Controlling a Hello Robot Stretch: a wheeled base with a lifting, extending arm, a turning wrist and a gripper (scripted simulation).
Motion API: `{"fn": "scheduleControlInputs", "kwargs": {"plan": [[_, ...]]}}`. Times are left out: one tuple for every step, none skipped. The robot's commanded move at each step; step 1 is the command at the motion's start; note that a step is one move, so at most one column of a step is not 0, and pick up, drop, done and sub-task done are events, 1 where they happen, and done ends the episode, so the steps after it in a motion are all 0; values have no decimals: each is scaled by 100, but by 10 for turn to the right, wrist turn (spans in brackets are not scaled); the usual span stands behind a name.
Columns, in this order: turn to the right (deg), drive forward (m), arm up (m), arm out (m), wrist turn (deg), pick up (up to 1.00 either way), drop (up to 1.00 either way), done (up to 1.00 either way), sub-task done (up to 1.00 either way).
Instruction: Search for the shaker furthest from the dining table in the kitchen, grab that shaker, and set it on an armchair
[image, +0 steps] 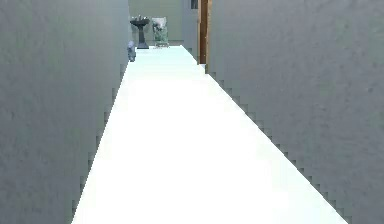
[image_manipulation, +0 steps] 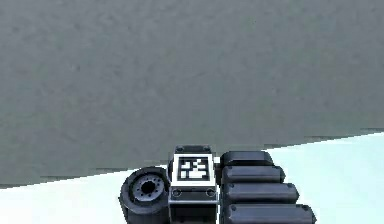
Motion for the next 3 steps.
{"fn": "scheduleControlInputs", "kwargs": {"plan": [[0, 100, 0, 0, 0, 0, 0, 0, 0], [0, 100, 0, 0, 0, 0, 0, 0, 0], [0, 100, 0, 0, 0, 0, 0, 0, 0]]}}
